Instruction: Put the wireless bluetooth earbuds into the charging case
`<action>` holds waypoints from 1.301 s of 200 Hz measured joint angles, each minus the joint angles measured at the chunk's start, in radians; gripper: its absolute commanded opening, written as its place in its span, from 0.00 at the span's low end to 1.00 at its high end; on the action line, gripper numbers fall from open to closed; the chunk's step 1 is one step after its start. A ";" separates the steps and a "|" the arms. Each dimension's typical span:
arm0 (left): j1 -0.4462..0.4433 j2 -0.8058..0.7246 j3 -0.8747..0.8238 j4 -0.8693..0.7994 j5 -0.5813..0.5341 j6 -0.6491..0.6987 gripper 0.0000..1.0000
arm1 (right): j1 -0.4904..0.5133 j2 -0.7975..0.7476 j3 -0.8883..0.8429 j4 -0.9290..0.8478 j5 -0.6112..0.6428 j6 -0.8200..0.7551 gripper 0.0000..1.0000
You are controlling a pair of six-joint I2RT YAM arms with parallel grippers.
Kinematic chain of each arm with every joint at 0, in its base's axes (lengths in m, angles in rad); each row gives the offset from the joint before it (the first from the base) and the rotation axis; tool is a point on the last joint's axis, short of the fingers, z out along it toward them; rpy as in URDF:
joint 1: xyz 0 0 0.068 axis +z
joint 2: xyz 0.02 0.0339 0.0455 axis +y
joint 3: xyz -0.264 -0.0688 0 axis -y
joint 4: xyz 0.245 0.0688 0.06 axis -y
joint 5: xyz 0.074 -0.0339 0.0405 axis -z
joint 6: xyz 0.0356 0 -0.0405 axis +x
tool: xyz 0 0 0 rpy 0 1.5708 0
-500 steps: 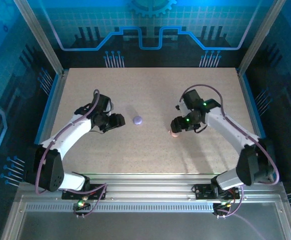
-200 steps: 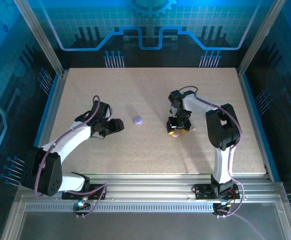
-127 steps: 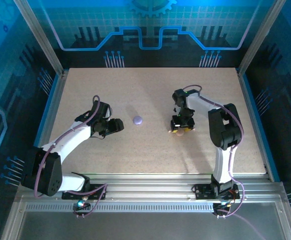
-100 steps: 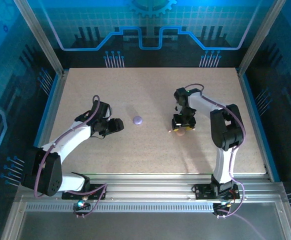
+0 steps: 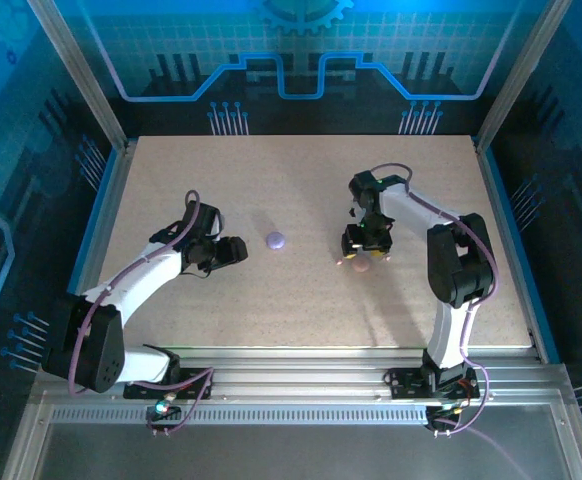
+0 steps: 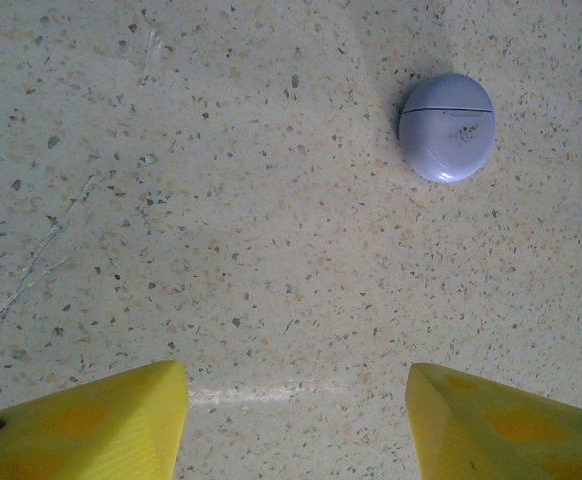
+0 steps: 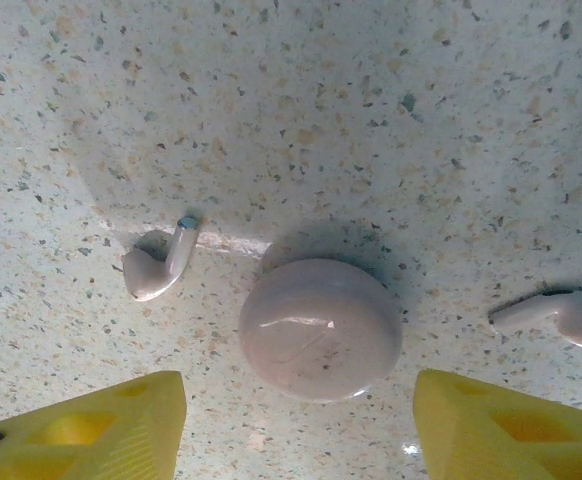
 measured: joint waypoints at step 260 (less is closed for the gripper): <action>-0.006 -0.009 0.000 0.056 0.087 0.019 0.58 | 0.055 -0.140 -0.214 0.156 0.078 -0.041 0.39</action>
